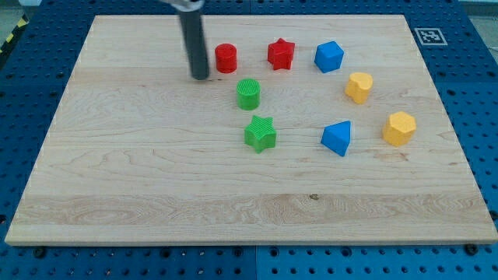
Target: Move green circle towards center left
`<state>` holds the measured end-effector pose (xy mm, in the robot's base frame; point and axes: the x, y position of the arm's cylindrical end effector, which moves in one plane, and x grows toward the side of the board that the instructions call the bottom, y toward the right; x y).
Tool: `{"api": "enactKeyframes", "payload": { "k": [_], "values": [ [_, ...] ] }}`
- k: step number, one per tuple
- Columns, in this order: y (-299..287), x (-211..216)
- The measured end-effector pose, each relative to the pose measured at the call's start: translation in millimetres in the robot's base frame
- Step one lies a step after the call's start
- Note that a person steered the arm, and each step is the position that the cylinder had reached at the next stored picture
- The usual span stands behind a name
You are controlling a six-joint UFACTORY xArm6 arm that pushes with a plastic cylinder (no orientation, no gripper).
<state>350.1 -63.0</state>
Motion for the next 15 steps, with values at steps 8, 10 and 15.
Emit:
{"api": "enactKeyframes", "payload": {
  "k": [8, 10, 15],
  "values": [
    [48.0, 54.9],
    [-24.1, 54.9],
    [-57.0, 14.3]
  ]
}}
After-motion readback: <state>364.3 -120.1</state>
